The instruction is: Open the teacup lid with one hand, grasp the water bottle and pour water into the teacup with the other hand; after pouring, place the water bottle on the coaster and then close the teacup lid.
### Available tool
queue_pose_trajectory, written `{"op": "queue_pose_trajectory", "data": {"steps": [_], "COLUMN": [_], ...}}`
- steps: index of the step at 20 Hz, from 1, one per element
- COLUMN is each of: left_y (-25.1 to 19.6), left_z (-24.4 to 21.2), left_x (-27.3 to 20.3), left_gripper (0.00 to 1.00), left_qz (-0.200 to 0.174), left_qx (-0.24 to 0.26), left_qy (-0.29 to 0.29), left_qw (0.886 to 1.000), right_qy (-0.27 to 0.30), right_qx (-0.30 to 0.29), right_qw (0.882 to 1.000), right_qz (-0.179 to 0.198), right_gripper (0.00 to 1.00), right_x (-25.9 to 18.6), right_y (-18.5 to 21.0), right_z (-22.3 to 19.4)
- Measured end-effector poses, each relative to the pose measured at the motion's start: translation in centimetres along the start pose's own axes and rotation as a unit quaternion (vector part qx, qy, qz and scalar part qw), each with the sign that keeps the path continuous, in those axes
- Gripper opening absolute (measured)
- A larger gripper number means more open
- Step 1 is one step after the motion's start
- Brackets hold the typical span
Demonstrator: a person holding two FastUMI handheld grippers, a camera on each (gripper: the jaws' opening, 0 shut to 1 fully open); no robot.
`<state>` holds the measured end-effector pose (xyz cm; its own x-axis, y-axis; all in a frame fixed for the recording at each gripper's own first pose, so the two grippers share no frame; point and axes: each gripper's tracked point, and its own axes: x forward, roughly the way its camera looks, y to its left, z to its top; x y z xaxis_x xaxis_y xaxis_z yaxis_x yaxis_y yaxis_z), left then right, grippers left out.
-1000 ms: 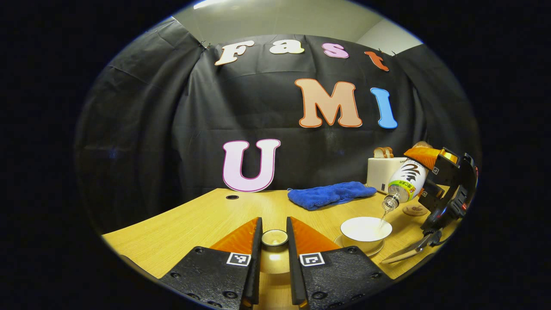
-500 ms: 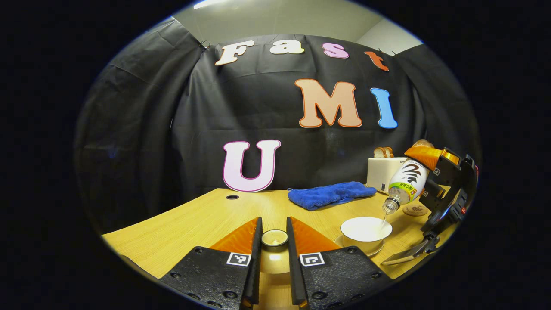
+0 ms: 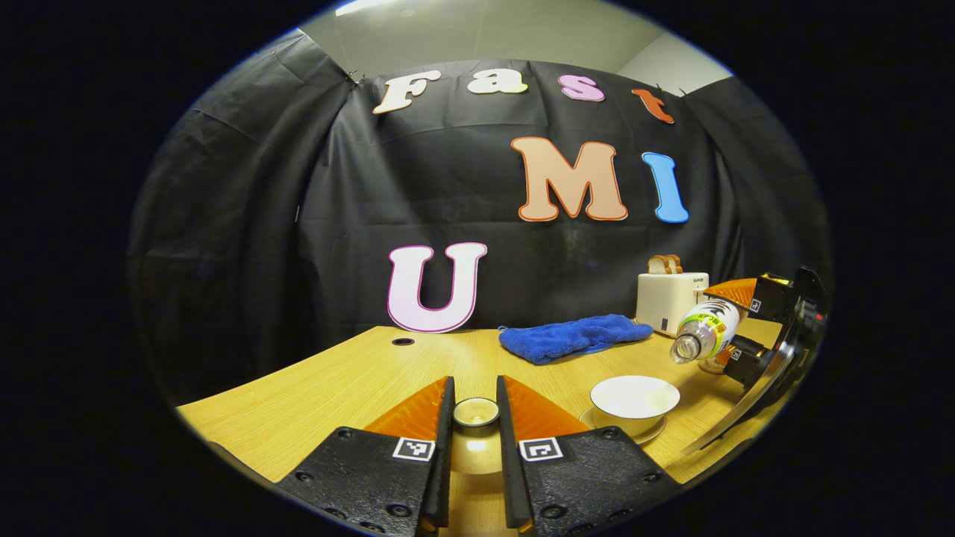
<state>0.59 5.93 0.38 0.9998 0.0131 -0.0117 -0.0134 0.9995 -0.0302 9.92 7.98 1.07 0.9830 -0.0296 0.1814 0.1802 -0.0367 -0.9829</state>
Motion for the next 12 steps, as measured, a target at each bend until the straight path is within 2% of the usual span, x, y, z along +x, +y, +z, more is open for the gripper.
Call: {"op": "queue_pose_trajectory", "data": {"steps": [1,3,5,7,8,9,10,12], "left_y": [0.0,0.0,0.0,0.0,0.0,0.0,0.0,0.0], "left_z": [-0.1,-0.1,-0.1,-0.1,0.0,-0.1,0.0,0.0], "left_x": [0.0,0.0,0.0,0.1,0.1,0.1,0.1,0.1], "left_gripper": [0.26,0.27,0.26,0.26,0.26,0.26,0.26,0.26], "left_qz": [0.0,0.0,0.0,0.0,0.0,0.0,0.0,0.0], "left_qx": [0.0,0.0,0.0,0.0,0.0,0.0,0.0,0.0], "left_qy": [0.0,0.0,0.0,0.0,0.0,0.0,0.0,0.0], "left_qw": [1.0,1.0,1.0,1.0,1.0,1.0,1.0,1.0], "right_qy": [0.003,0.016,0.034,0.054,0.062,0.069,0.075,0.08], "right_qx": [0.032,0.1,0.187,0.286,0.336,0.387,0.431,0.495], "right_qw": [0.999,0.994,0.978,0.949,0.93,0.908,0.887,0.853], "right_qz": [0.015,0.048,0.086,0.119,0.135,0.144,0.15,0.143], "right_gripper": [0.57,0.53,0.54,0.56,0.57,0.53,0.53,0.53], "right_x": [-0.2,-0.8,-1.4,-1.6,-1.9,-1.6,-1.5,-0.8], "right_y": [0.8,1.4,1.7,1.8,1.8,1.4,1.0,0.0], "right_z": [-0.3,-1.0,-1.5,-2.1,-2.2,-2.4,-2.7,-3.7]}}
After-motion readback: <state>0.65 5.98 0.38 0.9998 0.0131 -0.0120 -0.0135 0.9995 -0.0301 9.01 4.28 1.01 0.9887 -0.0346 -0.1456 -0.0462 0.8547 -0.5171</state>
